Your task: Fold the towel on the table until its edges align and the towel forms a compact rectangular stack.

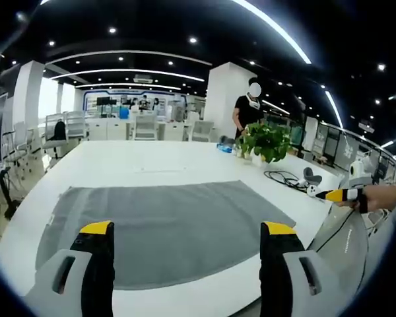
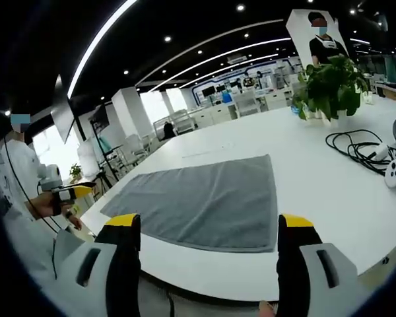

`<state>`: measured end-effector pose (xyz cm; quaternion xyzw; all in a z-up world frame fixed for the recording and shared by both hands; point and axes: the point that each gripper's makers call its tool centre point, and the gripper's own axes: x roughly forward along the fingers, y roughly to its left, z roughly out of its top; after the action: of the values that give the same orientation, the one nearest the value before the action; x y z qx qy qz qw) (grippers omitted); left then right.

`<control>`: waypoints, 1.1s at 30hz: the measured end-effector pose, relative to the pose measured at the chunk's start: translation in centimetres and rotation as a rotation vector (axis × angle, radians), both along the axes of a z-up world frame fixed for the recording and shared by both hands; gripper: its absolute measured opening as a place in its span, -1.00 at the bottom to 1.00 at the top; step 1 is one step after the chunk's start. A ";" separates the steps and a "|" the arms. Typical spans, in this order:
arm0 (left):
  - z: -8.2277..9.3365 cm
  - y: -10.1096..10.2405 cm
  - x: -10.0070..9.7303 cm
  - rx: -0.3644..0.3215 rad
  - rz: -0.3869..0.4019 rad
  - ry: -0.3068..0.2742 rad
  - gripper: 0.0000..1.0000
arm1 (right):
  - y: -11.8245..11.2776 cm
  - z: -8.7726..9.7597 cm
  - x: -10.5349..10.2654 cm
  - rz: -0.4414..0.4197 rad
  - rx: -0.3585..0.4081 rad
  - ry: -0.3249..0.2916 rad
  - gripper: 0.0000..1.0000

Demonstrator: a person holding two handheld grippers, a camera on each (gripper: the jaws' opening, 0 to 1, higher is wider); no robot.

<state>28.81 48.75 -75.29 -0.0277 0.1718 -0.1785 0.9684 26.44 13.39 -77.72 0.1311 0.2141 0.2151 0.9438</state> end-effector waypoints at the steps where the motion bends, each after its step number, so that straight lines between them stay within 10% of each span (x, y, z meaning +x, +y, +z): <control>1: 0.0 0.0 -0.1 0.000 0.000 0.001 0.88 | 0.0 0.0 0.0 0.002 0.000 0.001 0.72; 33: 0.5 -2.6 0.8 0.015 -0.074 0.006 0.84 | 0.3 -0.4 -0.1 0.024 -0.007 0.017 0.67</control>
<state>29.61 46.16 -74.79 -0.0148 0.1767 -0.2129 0.9608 26.30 13.72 -78.14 0.1270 0.2244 0.2245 0.9397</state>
